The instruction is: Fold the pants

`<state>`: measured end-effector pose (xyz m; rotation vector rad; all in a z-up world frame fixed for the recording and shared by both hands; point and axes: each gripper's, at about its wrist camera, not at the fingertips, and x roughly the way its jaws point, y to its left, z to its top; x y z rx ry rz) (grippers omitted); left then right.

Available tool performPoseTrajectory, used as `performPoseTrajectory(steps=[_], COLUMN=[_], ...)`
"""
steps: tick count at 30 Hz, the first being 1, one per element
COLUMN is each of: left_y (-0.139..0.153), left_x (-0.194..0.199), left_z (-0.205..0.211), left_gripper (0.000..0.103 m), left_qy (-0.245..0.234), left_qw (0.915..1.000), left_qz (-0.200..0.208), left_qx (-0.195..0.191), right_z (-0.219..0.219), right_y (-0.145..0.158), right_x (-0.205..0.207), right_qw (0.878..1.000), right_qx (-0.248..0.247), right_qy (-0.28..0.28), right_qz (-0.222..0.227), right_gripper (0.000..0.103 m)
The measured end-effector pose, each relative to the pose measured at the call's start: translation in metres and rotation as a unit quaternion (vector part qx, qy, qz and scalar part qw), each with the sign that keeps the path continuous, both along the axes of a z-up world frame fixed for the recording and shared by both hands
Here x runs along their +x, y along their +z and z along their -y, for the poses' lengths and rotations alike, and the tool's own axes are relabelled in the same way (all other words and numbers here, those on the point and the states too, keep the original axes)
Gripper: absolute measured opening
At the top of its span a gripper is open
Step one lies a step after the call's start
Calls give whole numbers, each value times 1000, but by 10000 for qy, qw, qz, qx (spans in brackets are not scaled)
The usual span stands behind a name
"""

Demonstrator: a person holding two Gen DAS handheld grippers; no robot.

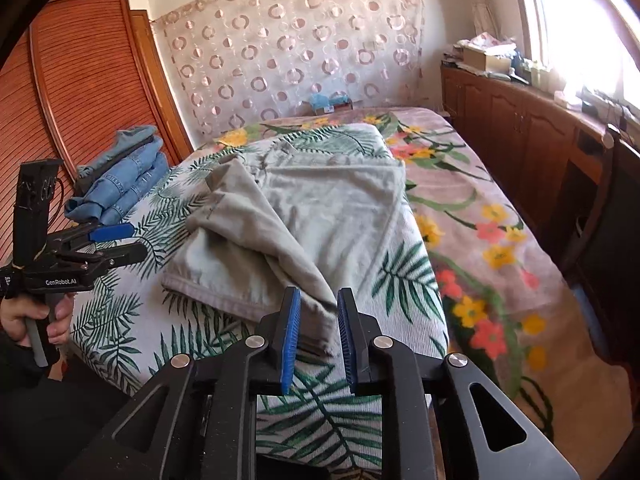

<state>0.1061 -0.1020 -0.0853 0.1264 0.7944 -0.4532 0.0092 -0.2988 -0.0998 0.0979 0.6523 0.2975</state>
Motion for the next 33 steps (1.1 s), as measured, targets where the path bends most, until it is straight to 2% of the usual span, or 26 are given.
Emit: performPoseTrajectory(steps=[6, 9, 12, 23, 33], left_y=[2, 1, 1, -1, -4], left_x=[5, 7, 10, 15, 14], left_z=[-15, -24, -32, -64, -81], left_gripper=[80, 80, 80, 80, 80], left_qy=[186, 286, 383, 664, 823], left_qw=[9998, 9996, 9992, 9977, 9964], left_qz=[49, 74, 83, 100, 76], left_qx=[-20, -5, -12, -100, -177], right_z=[-25, -41, -59, -118, -140], right_y=[13, 15, 15, 9, -2], right_x=[21, 37, 54, 104, 139], right_qw=[9988, 9974, 9950, 9815, 9735], right_qx=[-111, -92, -89, -567, -984], right_qy=[403, 636, 930, 1823, 2054], right_qz=[268, 329, 348, 129, -216], right_gripper=[20, 31, 31, 31, 31])
